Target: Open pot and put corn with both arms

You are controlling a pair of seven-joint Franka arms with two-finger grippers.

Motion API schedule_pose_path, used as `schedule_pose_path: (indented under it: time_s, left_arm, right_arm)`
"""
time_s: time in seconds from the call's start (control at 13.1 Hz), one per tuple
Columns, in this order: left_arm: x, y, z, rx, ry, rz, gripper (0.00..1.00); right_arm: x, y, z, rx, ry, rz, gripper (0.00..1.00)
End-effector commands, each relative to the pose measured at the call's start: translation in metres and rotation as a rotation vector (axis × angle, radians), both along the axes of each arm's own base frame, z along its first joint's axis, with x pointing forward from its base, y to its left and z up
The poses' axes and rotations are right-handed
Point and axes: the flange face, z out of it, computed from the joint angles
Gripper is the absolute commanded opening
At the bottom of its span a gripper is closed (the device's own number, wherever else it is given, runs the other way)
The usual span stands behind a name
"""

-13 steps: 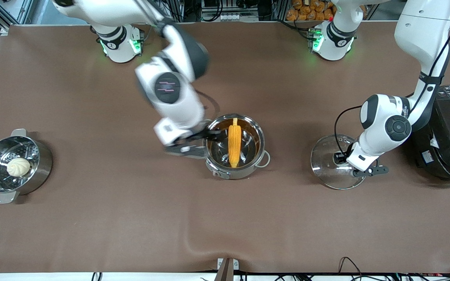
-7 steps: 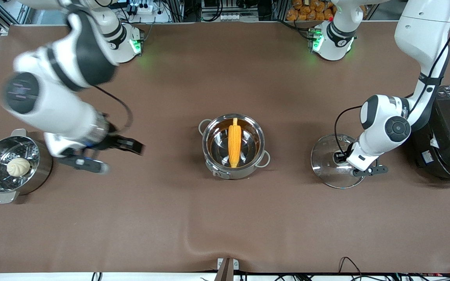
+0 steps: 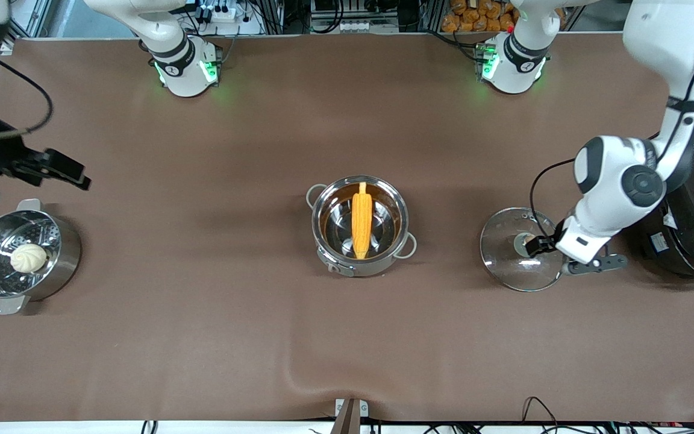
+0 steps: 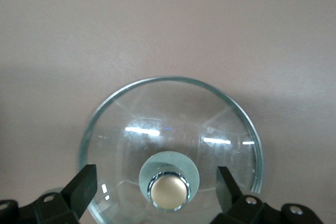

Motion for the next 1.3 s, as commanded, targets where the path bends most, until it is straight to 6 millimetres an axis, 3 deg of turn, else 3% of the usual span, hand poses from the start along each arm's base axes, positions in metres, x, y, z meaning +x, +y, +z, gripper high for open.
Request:
schedule_pose_path:
  time_s: [0.0,0.23,0.31,0.54,0.76,1.07,1.22]
  left_arm:
    - [0.019,-0.002,0.089,0.034,0.03,-0.015,1.0]
    - [0.031,-0.003,0.176,0.037,0.065,0.004,1.0]
    - [0.026,-0.007,0.197,0.031,0.07,0.005,1.0]
    - [0.002,-0.007,0.259,0.026,0.017,0.019,1.0]
    - [-0.013,-0.006,0.284,0.035,0.006,0.023,1.0]
    - [-0.016,-0.006,0.294,0.039,0.006,0.02,1.0]
    - [-0.019,-0.003,0.295,0.041,0.024,0.02,1.0]
  right_arm:
    - [-0.007,-0.013,0.017,-0.011,0.014,0.005,1.0]
    - [-0.008,-0.033,0.018,-0.093,0.04,0.061,1.0]
    - [-0.013,-0.043,0.022,-0.104,0.041,0.133,1.0]
    - [-0.02,-0.069,0.028,-0.09,0.057,0.104,1.0]
    - [-0.021,-0.071,0.028,-0.086,0.058,0.101,1.0]
    - [-0.021,-0.067,0.029,-0.043,0.048,0.108,1.0]
    - [-0.021,-0.075,0.027,-0.039,0.052,0.102,1.0]
